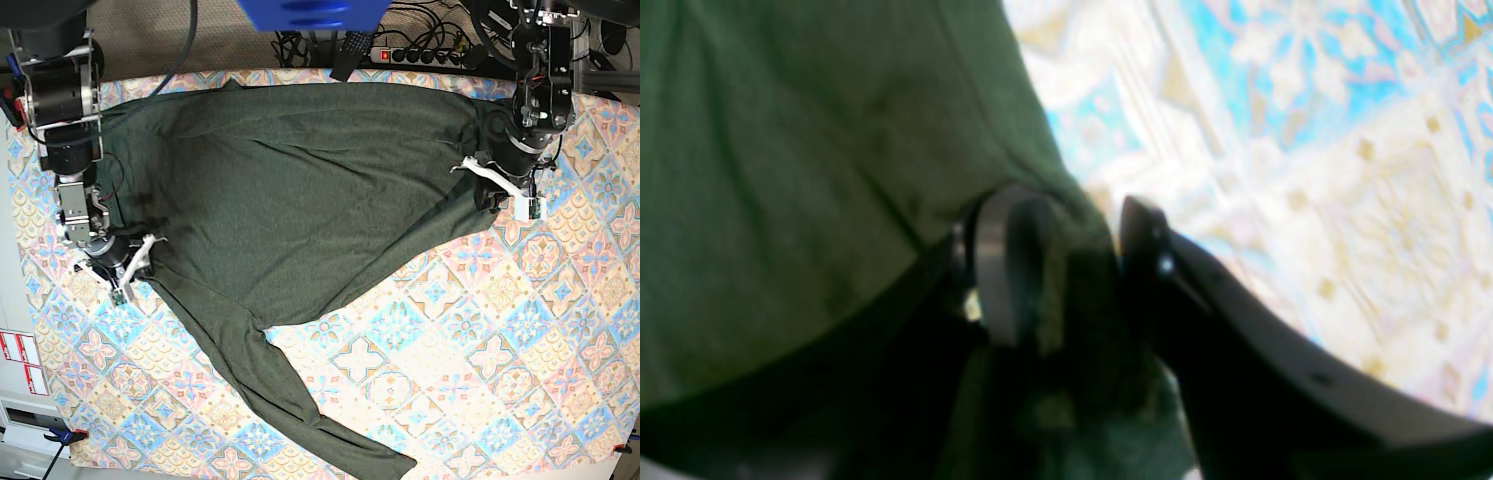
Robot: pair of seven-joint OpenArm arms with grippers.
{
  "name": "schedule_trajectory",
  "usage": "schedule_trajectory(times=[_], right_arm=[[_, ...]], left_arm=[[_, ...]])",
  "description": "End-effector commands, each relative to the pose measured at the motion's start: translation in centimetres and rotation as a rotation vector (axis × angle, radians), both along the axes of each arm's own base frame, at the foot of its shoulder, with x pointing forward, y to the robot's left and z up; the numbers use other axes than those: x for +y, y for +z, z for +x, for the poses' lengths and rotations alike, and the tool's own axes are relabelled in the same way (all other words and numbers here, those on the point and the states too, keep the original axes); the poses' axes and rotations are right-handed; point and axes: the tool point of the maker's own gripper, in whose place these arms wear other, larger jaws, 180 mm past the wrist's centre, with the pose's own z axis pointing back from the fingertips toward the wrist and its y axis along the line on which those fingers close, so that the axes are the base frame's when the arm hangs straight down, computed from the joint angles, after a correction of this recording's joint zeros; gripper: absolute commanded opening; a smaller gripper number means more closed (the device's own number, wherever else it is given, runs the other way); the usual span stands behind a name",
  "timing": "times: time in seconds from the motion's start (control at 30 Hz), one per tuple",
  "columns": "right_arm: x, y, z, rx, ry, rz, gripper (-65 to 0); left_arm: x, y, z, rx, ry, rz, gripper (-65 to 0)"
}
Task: Fold the T-shirt properly
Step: 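Grasp the shirt's side edges with both grippers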
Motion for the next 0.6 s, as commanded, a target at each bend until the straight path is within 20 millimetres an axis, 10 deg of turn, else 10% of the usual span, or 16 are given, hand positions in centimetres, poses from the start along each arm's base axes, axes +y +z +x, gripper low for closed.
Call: schedule_trajectory(times=[0.0,0.37,0.57], right_arm=[[0.20,-0.27,-0.29,0.035,0.023,-0.008,-42.1],[0.50,-0.34,-0.52,0.042,0.033,0.007,-64.8],[0.77,-0.26,-0.80,0.049,0.054,0.033,-64.6]], left_arm=[[0.23,1.28,0.83,-0.047,-0.005,0.007,-65.0],[0.24,1.27,0.83,-0.047,-0.005,0.008,-65.0],[0.24,1.27,0.83,-0.047,-0.005,0.008,-65.0]])
